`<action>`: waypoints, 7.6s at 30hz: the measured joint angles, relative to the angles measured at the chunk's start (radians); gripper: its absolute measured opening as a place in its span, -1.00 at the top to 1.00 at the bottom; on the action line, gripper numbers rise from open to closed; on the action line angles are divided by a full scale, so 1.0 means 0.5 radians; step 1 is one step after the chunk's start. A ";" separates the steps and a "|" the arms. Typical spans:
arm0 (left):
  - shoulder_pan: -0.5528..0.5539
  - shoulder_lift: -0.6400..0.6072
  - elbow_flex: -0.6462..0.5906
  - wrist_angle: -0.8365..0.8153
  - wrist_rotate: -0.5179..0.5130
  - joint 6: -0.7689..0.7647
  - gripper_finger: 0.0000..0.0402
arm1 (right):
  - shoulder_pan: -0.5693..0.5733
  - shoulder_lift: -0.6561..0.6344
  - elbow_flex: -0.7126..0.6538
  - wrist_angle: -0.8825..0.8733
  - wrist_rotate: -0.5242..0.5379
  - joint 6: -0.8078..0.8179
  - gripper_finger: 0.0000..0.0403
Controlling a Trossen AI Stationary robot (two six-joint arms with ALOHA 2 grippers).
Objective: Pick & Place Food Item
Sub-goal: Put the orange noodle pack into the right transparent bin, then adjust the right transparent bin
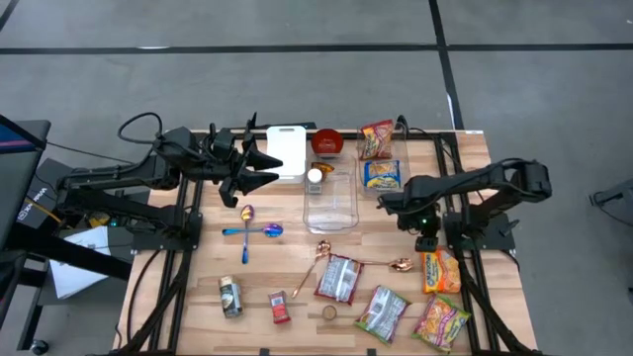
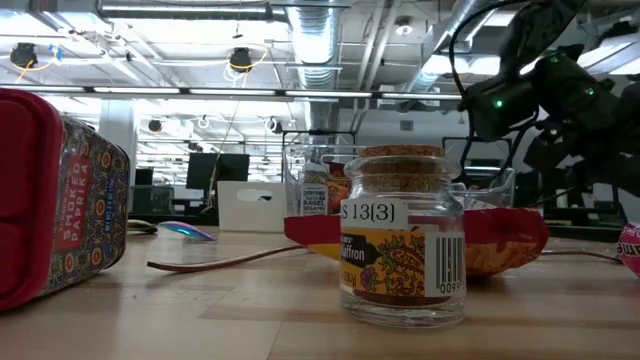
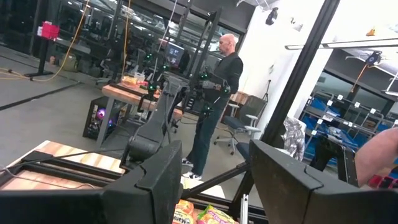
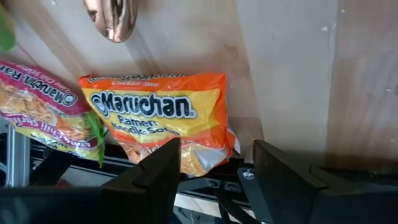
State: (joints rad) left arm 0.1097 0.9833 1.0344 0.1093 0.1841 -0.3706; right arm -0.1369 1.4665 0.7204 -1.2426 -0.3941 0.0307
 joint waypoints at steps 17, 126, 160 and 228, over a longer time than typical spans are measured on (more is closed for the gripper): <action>0.000 0.000 0.000 0.006 0.031 -0.001 0.10 | 0.118 0.402 -0.020 0.210 0.012 -0.010 0.04; 0.000 0.000 0.000 0.058 -0.053 0.000 0.10 | -1.657 -1.101 -0.968 3.635 -0.499 3.224 1.00; 0.000 0.241 0.000 0.287 0.015 -0.056 0.10 | -1.830 -1.099 -0.887 3.359 -0.681 3.043 0.01; -0.001 0.246 0.000 0.292 0.017 -0.159 0.10 | -1.829 -0.687 -0.516 1.908 0.450 1.448 1.00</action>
State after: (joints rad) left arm 0.1093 1.1061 1.0344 0.2553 0.1925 -0.4503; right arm -1.0517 1.1230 0.4623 -0.2884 -0.1691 0.7546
